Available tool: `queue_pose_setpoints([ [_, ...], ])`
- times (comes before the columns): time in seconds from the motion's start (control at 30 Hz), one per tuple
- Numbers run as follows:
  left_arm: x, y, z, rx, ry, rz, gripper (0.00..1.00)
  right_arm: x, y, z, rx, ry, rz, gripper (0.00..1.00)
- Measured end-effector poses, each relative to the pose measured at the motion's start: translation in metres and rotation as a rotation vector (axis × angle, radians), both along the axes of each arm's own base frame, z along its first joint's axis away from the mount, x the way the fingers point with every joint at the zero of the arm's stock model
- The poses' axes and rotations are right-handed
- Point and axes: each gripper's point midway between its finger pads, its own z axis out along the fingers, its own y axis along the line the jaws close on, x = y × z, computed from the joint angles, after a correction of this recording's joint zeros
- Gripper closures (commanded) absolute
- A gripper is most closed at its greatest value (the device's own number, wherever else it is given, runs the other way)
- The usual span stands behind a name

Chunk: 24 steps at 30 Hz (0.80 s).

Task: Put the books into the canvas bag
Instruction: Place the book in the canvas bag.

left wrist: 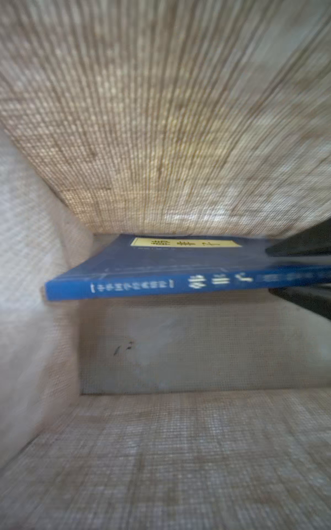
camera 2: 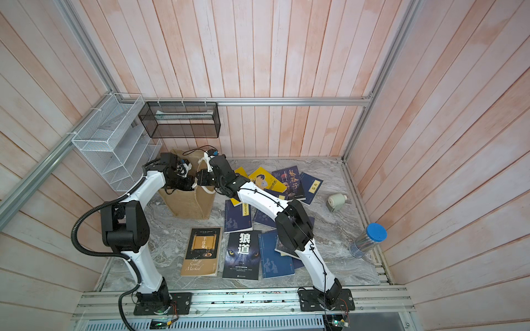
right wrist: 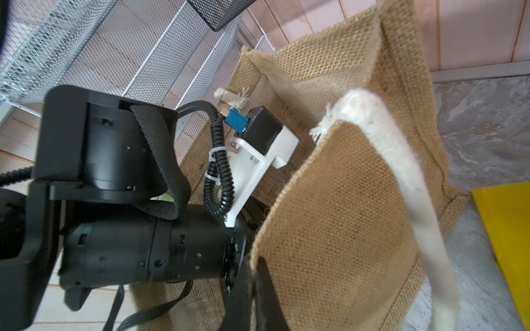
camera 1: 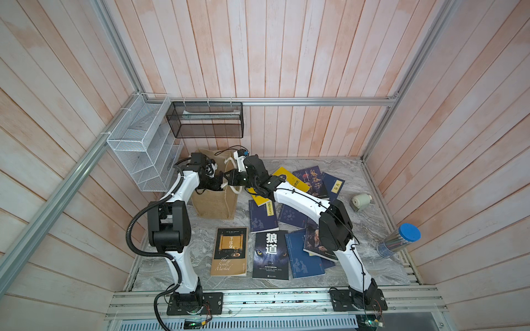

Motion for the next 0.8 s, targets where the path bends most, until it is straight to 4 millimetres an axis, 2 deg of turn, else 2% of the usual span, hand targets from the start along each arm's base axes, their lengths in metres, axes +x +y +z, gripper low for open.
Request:
queue_pose_setpoints([
  [0.1,0.002,0.008,-0.003,0.041,-0.004,0.024,0.56,0.0,0.0,0.0,-0.002,-0.003,0.001,1.0],
  [0.17,0.003,0.016,0.0,0.069,-0.015,0.045,0.55,0.0,0.0,0.0,-0.003,-0.006,0.002,1.0],
  [0.27,0.005,0.024,0.017,0.09,-0.06,0.071,0.53,0.0,0.0,0.0,-0.004,-0.007,0.002,1.0],
  [0.37,0.007,0.031,0.051,0.106,-0.142,0.096,0.51,0.001,0.001,0.001,-0.005,-0.009,0.003,1.0],
  [0.5,0.007,0.036,0.109,0.124,-0.283,0.126,0.51,0.004,0.004,0.004,-0.007,-0.007,0.003,1.0],
  [0.63,-0.003,0.037,0.155,0.127,-0.389,0.14,0.5,0.004,0.005,0.008,-0.014,-0.002,0.003,0.84],
  [0.8,-0.023,0.034,0.184,0.098,-0.451,0.148,0.5,0.005,0.004,0.019,-0.006,-0.02,-0.004,0.66],
])
